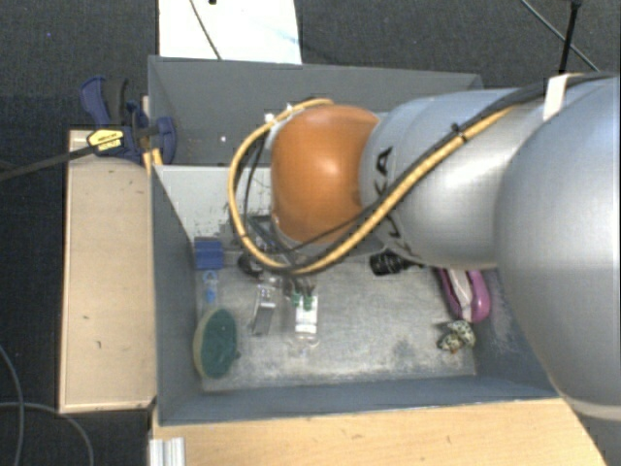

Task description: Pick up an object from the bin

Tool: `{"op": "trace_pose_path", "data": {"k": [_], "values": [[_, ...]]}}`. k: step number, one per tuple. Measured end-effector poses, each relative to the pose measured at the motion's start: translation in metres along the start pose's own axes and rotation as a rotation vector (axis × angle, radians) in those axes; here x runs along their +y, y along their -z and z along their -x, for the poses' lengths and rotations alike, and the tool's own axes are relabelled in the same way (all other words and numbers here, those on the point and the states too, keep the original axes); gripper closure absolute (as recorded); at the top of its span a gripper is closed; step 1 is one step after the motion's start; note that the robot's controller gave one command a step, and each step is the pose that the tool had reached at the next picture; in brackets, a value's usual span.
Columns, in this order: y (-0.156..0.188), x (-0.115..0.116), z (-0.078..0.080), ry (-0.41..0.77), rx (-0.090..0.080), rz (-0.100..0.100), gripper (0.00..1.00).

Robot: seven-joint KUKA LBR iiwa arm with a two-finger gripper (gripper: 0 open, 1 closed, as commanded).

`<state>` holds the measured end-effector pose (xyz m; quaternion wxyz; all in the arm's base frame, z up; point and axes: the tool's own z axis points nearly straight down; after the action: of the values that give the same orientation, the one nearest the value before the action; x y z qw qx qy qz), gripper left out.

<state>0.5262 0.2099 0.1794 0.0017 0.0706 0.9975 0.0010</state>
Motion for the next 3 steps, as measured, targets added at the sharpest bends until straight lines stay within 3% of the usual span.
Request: {"op": "trace_pose_path", "data": {"k": [1,2,3], "values": [[-0.084,0.032,-0.038,0.524,0.003,0.000,0.00],[-0.081,0.032,-0.037,0.516,0.000,0.001,1.00],[0.014,0.042,-0.024,0.517,-0.007,0.003,1.00]]}}
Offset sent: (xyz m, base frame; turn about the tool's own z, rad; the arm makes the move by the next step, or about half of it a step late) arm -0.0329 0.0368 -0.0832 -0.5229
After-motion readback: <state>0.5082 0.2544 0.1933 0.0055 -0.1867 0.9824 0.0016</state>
